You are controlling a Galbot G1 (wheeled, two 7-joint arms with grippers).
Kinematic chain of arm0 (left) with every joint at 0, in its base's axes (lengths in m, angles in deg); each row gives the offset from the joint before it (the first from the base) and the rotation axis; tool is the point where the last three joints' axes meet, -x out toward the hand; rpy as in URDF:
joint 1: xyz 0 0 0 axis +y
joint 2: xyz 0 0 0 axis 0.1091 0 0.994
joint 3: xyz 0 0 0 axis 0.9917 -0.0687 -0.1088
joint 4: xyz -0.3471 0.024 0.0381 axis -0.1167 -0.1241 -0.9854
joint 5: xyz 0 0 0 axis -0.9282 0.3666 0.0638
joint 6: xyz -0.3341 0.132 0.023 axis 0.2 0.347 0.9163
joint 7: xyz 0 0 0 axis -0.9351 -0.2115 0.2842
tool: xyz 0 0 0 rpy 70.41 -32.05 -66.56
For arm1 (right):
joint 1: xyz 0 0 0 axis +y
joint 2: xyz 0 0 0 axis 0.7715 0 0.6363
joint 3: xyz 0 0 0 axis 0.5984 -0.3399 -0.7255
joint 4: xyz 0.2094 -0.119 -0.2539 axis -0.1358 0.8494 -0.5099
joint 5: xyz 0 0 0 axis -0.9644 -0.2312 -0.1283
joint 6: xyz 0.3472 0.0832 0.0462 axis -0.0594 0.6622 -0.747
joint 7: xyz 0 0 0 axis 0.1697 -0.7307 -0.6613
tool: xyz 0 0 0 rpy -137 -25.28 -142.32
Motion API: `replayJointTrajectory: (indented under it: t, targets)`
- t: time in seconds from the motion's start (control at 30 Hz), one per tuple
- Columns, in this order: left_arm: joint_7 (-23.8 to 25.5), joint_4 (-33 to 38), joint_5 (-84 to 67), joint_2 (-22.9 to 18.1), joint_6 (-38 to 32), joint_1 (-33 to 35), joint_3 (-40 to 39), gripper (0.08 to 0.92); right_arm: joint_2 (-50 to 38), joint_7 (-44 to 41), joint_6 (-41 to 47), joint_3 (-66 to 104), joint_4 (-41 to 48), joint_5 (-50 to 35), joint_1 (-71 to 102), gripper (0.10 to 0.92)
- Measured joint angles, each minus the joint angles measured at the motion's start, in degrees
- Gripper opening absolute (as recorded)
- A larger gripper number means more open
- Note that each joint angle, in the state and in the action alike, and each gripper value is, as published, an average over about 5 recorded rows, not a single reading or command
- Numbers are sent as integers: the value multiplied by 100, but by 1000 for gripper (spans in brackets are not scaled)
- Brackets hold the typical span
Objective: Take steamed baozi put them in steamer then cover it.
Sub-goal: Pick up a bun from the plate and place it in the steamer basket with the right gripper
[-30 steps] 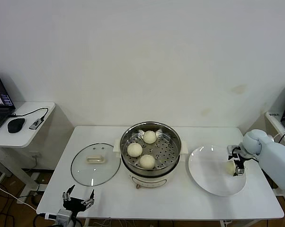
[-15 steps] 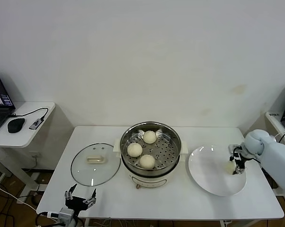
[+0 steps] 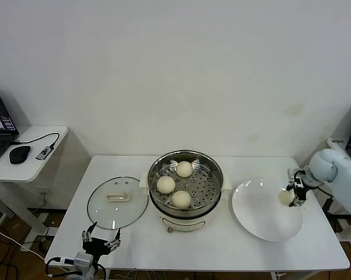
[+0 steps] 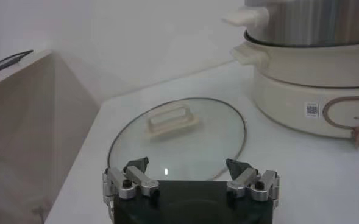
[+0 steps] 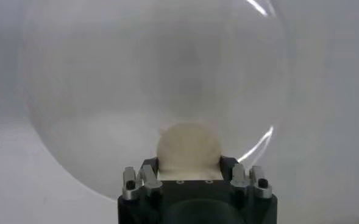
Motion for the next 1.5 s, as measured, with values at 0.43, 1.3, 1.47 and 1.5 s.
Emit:
replayJointTrajectory:
  t: [0.43, 1.3, 1.47, 1.5]
  targets:
    - [3, 16, 24, 26, -12, -143, 32, 823, 330, 7, 878, -2480, -845, -2099, -2759, 613]
    - [7, 123, -135, 32, -57, -180, 175, 823, 2388, 349, 2125, -4028, -823, -4178, -4172, 611]
    - [10, 118, -148, 47, -56, -200, 189, 823, 2604, 436, 2279, -4042, -776, -4207, -4017, 612]
    - [10, 114, -149, 46, -56, -204, 190, 823, 2638, 458, 2307, -4038, -762, -4205, -3978, 612]
